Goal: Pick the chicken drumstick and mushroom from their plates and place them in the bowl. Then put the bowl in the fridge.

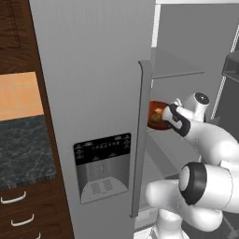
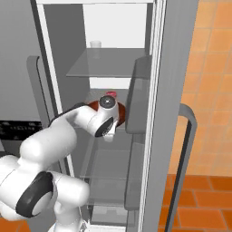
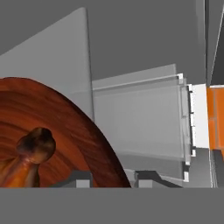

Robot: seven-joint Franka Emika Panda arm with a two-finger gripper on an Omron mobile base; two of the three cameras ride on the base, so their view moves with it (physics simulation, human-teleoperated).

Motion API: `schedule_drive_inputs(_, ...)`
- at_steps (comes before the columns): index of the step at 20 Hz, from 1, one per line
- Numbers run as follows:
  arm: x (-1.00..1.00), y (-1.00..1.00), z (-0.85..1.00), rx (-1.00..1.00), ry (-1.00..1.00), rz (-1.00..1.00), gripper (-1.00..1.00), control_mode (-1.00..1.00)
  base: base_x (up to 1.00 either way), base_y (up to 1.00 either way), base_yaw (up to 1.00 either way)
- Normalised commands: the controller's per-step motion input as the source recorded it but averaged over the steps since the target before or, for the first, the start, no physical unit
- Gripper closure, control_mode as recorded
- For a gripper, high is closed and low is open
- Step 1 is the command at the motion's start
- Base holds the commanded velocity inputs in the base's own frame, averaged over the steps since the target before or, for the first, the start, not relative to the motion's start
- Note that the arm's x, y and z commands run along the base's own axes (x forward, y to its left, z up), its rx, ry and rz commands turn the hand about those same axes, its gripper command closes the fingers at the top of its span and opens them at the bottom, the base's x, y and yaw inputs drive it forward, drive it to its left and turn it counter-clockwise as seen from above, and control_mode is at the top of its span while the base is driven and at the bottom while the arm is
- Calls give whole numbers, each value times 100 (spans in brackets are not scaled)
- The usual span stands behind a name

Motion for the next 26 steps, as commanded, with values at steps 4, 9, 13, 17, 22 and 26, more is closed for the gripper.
schedule_drive_inputs(4, 59, -5, -33, 0, 2, 0, 100, -100, 0, 0, 0)
schedule_drive_inputs(9, 61, 0, -25, 0, 4, 0, 100, -100, 0, 0, 0)
schedule_drive_inputs(13, 50, 0, -10, 0, 1, 0, -100, -100, 0, 0, 0)
schedule_drive_inputs(17, 5, 0, 0, 0, -9, 0, -100, -100, 0, 0, 0)
schedule_drive_inputs(22, -31, 15, 18, -1, -24, 2, -100, -100, 0, 0, 0)
schedule_drive_inputs(26, -85, 16, 65, -3, -5, 0, -100, -100, 0, 0, 0)
